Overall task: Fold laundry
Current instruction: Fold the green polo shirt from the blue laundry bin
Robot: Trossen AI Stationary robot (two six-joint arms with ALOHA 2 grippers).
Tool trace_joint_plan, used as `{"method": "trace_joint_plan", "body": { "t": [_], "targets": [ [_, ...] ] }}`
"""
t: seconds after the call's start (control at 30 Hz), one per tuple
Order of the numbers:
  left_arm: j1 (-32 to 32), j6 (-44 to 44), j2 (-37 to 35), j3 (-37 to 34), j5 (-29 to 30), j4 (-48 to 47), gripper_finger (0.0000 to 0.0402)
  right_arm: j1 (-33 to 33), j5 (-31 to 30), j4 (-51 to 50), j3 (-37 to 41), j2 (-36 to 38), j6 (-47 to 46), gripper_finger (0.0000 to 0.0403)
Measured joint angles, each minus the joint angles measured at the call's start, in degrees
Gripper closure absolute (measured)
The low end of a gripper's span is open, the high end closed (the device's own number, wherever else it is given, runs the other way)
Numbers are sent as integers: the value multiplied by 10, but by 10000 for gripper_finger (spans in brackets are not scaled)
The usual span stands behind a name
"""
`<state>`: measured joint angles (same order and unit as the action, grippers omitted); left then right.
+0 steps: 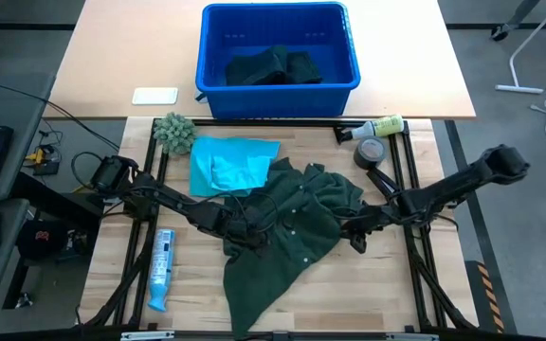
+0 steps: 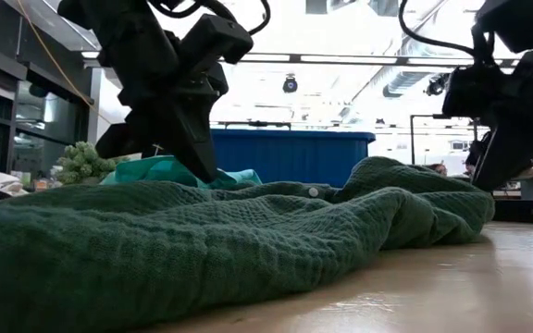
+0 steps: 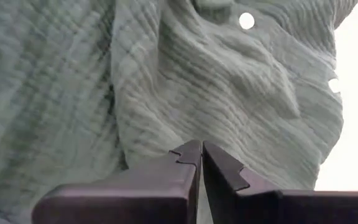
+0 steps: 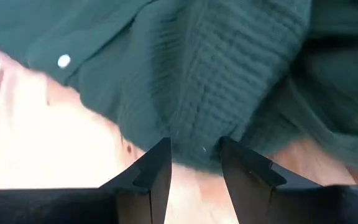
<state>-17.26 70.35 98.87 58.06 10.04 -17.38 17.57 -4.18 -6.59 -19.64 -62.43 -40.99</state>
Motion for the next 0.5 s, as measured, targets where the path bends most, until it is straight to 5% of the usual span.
{"method": "trace_joint_plan", "body": {
  "t": [0.27,0.43,0.5],
  "targets": [
    [0,0,0,0,18,-8,402,1,66,126,0,-109,-28,288],
    [0,-5,0,0,48,-28,402,19,130,211,-2,-124,-115,383],
    [0,-7,0,0,63,-40,402,32,163,238,-2,-116,-168,391]
  ]
}}
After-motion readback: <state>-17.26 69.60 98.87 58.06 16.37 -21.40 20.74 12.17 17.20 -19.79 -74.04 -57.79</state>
